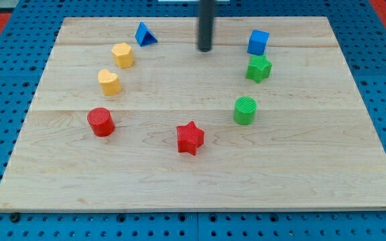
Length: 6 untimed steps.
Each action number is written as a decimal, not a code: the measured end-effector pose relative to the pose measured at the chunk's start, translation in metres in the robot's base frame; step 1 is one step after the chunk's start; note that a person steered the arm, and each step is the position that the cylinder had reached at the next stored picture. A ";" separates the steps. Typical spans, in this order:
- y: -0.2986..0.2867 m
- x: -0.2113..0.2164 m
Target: Push the red circle parallel to the red star
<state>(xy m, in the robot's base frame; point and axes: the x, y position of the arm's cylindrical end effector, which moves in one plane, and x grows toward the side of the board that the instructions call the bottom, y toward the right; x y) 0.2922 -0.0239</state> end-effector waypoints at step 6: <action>-0.166 0.143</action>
